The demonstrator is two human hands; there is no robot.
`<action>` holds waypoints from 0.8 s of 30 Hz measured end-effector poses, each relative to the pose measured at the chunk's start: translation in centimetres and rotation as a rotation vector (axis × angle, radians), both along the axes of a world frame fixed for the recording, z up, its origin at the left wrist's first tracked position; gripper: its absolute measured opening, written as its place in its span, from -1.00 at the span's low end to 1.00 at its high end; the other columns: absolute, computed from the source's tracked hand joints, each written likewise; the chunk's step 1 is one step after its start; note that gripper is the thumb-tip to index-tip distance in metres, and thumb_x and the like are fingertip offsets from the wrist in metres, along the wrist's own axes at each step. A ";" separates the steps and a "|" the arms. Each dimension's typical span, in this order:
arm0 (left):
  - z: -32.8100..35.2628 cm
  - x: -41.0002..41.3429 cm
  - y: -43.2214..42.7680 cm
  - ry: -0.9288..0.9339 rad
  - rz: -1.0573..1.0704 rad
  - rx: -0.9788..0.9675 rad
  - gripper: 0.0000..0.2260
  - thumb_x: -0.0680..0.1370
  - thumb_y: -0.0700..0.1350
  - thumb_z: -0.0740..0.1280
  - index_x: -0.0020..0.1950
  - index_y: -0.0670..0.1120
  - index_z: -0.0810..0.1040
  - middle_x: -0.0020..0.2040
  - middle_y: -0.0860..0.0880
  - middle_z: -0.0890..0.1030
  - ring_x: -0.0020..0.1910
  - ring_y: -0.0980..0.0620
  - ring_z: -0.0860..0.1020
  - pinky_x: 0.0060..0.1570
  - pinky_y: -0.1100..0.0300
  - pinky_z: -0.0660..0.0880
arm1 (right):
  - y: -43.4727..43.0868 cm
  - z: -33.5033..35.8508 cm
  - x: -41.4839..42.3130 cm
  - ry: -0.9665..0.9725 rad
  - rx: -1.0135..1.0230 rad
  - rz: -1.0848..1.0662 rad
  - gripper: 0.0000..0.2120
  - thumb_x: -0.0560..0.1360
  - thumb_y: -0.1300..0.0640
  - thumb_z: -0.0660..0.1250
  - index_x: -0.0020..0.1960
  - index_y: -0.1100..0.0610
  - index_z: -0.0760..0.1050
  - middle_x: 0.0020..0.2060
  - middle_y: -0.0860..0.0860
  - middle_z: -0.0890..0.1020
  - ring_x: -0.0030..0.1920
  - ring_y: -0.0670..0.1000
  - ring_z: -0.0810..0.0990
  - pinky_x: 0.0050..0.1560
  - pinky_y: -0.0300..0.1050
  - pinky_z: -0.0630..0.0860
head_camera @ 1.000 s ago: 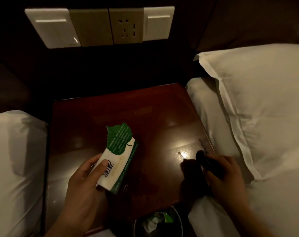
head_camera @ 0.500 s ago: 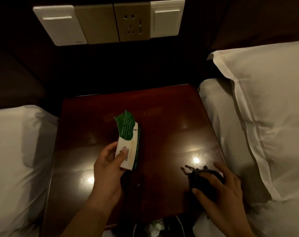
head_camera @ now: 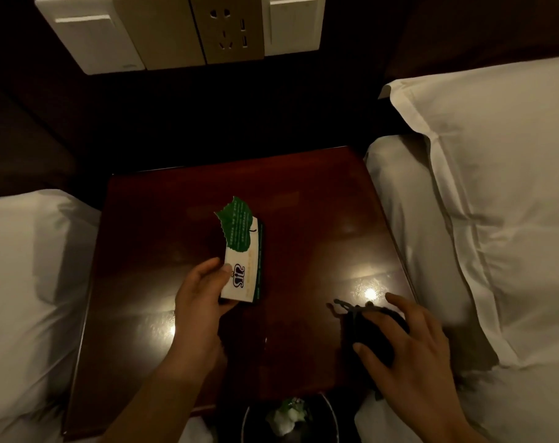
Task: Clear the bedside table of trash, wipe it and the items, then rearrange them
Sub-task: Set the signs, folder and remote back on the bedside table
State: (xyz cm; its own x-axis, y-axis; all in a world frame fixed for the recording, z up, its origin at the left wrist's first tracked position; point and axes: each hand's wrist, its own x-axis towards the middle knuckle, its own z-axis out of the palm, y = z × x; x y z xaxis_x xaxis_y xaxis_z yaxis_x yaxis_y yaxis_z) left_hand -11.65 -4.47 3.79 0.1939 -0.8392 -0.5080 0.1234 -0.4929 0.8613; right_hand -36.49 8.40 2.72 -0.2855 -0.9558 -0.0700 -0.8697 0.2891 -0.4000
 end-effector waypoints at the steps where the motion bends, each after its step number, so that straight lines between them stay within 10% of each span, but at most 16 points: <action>1: 0.2 0.2 0.3 -0.008 0.029 -0.003 -0.86 0.59 -0.11 0.34 0.15 0.00 0.56 0.05 -0.06 0.69 0.10 -0.03 0.65 0.08 -0.05 0.58 | 0.0 0.2 0.1 0.006 -0.015 0.023 -0.53 0.33 -0.23 0.31 0.18 -0.08 0.61 0.33 0.01 0.48 0.36 0.18 0.40 0.26 0.27 0.42; 13: 1.8 3.9 5.7 -0.480 -0.089 -0.104 -0.70 0.62 0.03 0.29 0.31 0.32 0.40 0.32 0.19 0.44 0.30 0.18 0.39 0.28 0.13 0.33 | -3.7 3.6 4.9 -0.054 -0.086 0.379 -0.50 0.36 -0.13 0.46 0.28 -0.12 0.51 0.29 -0.08 0.50 0.32 0.06 0.41 0.22 0.09 0.45; 21: 2.9 7.5 10.0 -0.637 -0.084 -0.122 -0.51 0.62 0.01 0.28 0.55 0.12 0.27 0.48 0.08 0.34 -0.03 0.71 0.29 0.20 0.22 0.23 | -6.2 5.4 9.8 -0.022 -0.077 0.609 -0.51 0.45 -0.16 0.35 0.35 -0.07 0.47 0.27 -0.04 0.53 0.27 0.07 0.44 0.19 0.11 0.49; 24: 3.5 9.9 12.3 -0.740 -0.054 -0.132 -0.49 0.62 -0.02 0.30 0.56 0.08 0.27 0.51 0.06 0.33 0.13 0.67 0.26 0.28 0.24 0.21 | -5.8 6.0 12.6 -0.034 -0.097 0.665 -0.51 0.45 -0.15 0.36 0.35 -0.06 0.48 0.25 -0.04 0.55 0.25 0.09 0.45 0.16 0.10 0.51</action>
State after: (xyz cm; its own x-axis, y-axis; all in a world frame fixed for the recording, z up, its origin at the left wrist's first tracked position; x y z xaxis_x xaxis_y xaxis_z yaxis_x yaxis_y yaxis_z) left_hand -1.79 7.86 7.27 0.4026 -0.9020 -0.1558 -0.5317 -0.3690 0.7623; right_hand -23.93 2.58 8.77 0.3667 -0.9300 0.0264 -0.8370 -0.3421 -0.4271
